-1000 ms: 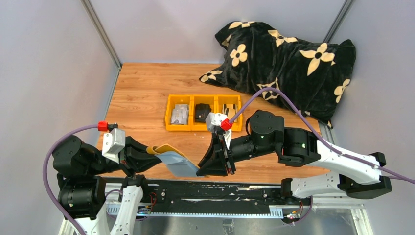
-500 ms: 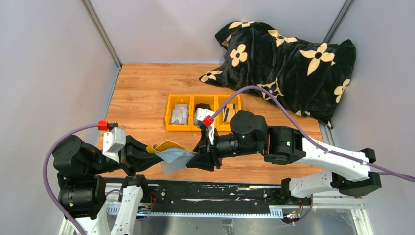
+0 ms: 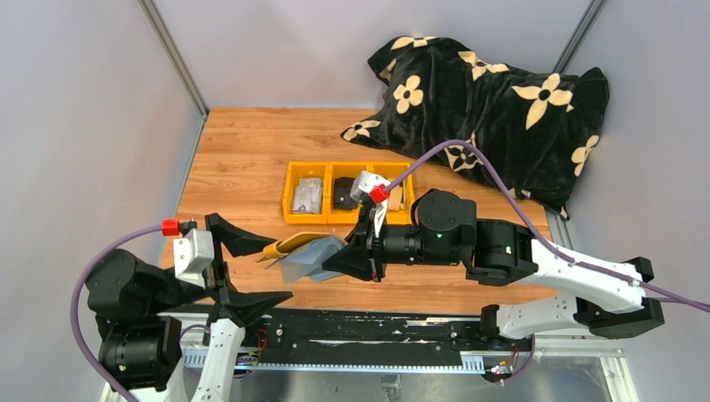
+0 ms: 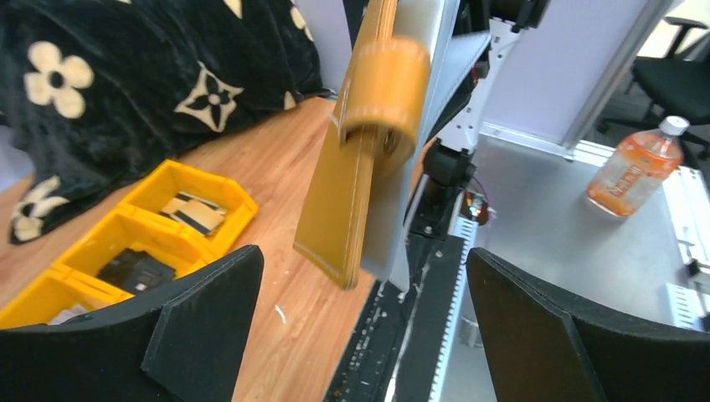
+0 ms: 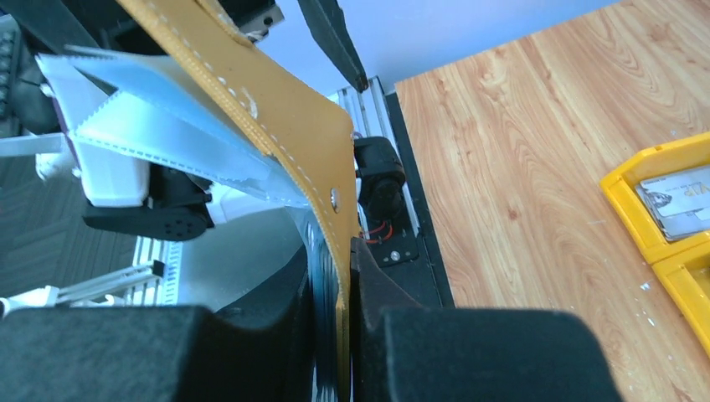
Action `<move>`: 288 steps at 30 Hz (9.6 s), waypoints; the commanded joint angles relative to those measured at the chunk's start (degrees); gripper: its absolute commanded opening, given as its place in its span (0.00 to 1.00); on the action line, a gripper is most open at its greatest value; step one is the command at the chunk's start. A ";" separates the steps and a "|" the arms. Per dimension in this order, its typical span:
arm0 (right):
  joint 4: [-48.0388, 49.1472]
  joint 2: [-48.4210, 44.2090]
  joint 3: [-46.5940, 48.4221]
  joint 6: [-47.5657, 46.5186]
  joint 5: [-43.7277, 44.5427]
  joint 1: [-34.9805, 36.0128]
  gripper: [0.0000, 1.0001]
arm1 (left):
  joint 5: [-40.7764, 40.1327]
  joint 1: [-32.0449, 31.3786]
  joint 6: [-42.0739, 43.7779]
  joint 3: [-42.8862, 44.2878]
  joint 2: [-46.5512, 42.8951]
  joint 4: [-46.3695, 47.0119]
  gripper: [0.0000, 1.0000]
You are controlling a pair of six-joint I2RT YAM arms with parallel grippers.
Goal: Take the credit cards out of the card holder
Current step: Open the card holder.
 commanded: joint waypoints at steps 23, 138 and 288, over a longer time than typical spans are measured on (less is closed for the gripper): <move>13.15 1.99 -0.67 7.20 -15.51 0.50 0.34 | -11.42 1.43 8.93 -3.55 -5.98 0.03 0.14; 64.67 -7.72 -32.82 16.27 0.55 0.48 0.44 | -10.31 1.43 -59.72 -4.73 -2.50 35.02 0.00; 5.70 -4.13 -1.36 -2.26 15.55 9.54 0.00 | -22.61 1.43 -48.98 -16.23 -13.40 35.61 0.12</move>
